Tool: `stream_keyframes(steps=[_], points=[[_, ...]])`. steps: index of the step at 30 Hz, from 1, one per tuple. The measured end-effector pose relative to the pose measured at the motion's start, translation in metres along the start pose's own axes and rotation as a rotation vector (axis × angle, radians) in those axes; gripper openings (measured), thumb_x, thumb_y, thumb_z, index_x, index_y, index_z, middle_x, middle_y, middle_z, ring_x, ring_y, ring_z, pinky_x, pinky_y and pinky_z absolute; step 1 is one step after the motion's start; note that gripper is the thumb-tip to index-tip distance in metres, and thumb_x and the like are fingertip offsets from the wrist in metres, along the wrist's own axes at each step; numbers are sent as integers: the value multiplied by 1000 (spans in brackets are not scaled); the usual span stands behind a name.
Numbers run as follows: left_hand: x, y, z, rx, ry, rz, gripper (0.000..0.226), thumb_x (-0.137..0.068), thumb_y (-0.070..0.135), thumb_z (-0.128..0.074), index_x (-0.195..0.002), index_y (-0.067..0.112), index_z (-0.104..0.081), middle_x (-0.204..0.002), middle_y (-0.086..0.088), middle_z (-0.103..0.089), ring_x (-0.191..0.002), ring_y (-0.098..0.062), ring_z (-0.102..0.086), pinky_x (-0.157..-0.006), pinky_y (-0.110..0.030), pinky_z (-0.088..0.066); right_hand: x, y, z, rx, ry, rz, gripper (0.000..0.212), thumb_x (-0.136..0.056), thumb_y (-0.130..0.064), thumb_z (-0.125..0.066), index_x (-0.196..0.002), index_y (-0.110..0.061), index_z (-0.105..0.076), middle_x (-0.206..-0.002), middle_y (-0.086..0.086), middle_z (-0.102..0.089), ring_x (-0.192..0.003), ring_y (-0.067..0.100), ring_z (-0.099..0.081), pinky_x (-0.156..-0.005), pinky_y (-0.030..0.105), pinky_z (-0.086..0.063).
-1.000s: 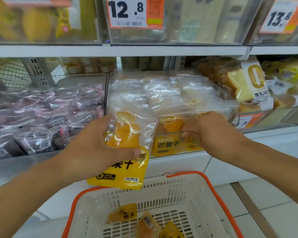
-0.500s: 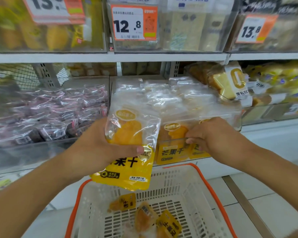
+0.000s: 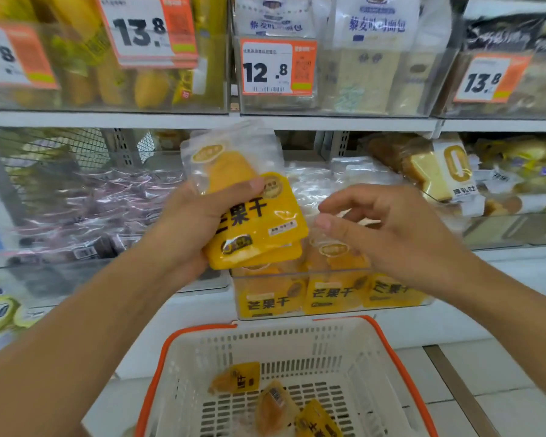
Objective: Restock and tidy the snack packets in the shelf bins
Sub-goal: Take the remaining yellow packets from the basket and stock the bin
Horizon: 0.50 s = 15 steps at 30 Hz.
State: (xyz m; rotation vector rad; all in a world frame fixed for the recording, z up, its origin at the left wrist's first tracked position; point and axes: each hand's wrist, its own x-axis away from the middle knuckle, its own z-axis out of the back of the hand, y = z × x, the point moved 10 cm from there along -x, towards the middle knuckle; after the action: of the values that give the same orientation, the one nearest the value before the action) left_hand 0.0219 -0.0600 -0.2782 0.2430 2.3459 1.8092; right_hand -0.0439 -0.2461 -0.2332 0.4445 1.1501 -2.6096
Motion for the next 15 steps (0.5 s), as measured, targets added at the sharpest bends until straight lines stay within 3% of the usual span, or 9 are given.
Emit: stream_keyframes(steps=[2, 5, 7, 10, 11, 13, 15], points=[[-23, 14, -13, 19, -49, -32, 43, -77, 21, -77, -116, 8, -66, -100, -14, -75, -86, -30, -74, -70, -44, -59, -30, 2, -22, -181, -216, -123, 54, -72, -60, -70, -115, -27, -71, -108, -15, -74, -99, 2, -70, -83, 22, -56], [-53, 44, -29, -96, -124, -229, 47, -77, 18, -79, -120, 13, -60, -104, -7, -75, -95, -26, -73, -75, -41, -59, -74, -9, -35, -364, -360, -115, 29, -86, -31, -72, -111, -19, -69, -105, -5, -76, -102, 10, -72, -90, 31, -57], [-65, 65, -32, -234, -99, -433, 53, -74, 16, -84, -119, 16, -55, -106, -2, -73, -99, -20, -71, -80, -36, -58, -101, -18, -27, -313, -290, 4, 18, -88, -9, -73, -100, -19, -64, -86, -13, -75, -88, 3, -71, -77, 21, -56], [-80, 75, -33, -372, -98, -608, 50, -81, 8, -79, -123, 9, -51, -113, -2, -67, -105, -12, -67, -86, -26, -54, -121, -8, -11, -291, -130, 99, 36, -83, 8, -72, -79, -23, -54, -61, -21, -66, -65, -8, -65, -61, 10, -50], [-86, 72, -34, -411, -128, -629, 49, -83, 7, -77, -124, 6, -50, -114, -3, -66, -105, -11, -66, -87, -25, -53, -124, 1, -10, -269, -98, 112, 33, -82, 8, -73, -75, -19, -56, -61, -18, -67, -65, -5, -66, -61, 12, -52], [-97, 57, -37, -511, -210, -625, 46, -87, 7, -73, -124, 5, -47, -112, -2, -64, -104, -8, -64, -87, -24, -50, -131, 23, -13, -195, -50, 90, 17, -81, 3, -78, -81, 3, -60, -75, 1, -73, -78, 13, -73, -74, 34, -61], [-106, 35, -32, -588, -243, -559, 46, -88, 11, -71, -126, 9, -45, -114, 2, -63, -106, -5, -63, -87, -23, -50, -133, 35, -24, -111, -60, 50, 28, -80, -7, -81, -92, 11, -64, -89, 12, -74, -91, 21, -73, -87, 47, -58]])
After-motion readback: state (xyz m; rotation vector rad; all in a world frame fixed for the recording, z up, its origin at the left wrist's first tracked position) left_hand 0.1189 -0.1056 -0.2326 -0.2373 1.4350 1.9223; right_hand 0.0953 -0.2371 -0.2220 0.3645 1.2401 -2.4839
